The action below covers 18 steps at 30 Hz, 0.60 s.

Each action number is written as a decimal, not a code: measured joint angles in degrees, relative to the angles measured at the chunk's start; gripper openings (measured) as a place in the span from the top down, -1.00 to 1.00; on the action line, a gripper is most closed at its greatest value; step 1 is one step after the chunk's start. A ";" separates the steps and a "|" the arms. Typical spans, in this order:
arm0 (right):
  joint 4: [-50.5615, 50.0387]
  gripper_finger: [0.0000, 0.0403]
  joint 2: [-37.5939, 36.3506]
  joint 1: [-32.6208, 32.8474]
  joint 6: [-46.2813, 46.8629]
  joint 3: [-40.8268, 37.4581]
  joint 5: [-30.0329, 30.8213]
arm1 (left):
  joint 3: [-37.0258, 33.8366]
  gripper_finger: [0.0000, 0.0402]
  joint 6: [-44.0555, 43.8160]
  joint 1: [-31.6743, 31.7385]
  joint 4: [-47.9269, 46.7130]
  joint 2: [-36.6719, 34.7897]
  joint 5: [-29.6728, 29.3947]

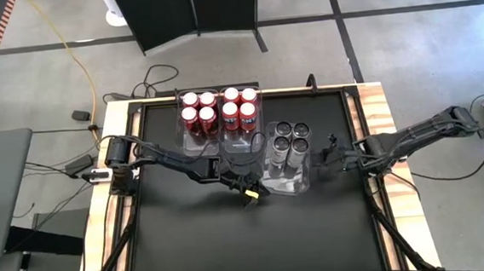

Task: Sort soda cans
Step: Move the bottom transparent bin to the top right of the table

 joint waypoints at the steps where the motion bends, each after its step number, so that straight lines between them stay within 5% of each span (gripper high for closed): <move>1: -1.53 0.98 -0.30 0.47 2.23 0.00 0.78 | 0.00 1.00 -0.01 -0.01 0.00 0.01 -0.08; 7: -8.68 0.98 -0.82 1.07 14.30 0.00 4.21 | 0.00 1.00 1.03 -0.01 0.08 0.01 -0.23; 18: -6.59 0.99 -1.21 0.04 18.02 -1.22 1.88 | 0.02 1.00 3.75 0.90 0.08 0.01 -1.01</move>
